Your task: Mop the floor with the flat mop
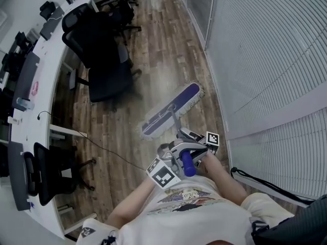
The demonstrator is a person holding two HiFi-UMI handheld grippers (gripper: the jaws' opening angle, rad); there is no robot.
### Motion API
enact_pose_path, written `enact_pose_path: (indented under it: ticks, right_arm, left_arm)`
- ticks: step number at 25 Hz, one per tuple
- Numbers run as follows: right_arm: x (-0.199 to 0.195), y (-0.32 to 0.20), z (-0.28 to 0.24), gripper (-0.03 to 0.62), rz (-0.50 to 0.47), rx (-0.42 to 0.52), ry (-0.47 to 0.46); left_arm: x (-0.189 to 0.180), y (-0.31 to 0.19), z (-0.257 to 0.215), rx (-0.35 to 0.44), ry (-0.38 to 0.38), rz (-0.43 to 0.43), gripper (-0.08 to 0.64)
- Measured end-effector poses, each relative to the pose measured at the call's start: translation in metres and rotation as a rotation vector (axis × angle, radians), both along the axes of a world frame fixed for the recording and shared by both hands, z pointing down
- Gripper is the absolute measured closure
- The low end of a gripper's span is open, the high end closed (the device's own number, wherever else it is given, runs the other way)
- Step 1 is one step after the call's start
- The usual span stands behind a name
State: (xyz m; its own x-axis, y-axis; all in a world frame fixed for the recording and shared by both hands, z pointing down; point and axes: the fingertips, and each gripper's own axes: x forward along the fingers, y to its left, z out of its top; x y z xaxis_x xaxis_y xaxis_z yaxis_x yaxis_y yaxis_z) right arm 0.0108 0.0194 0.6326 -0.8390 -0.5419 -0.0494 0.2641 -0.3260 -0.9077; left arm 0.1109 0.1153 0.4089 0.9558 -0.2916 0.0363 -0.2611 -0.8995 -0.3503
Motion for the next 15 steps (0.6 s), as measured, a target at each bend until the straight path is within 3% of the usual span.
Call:
enact_pose_path:
  ticks: [9, 15]
  right_arm:
    - [-0.029, 0.136, -0.012, 0.327, 0.054, -0.01, 0.027]
    - [-0.034, 0.213, -0.006, 0.327, 0.079, -0.019, 0.014]
  left_arm:
    - [-0.049, 0.138, -0.019, -0.025, 0.063, 0.085, 0.561]
    - [-0.058, 0.22, -0.013, -0.032, 0.046, 0.154, 0.561]
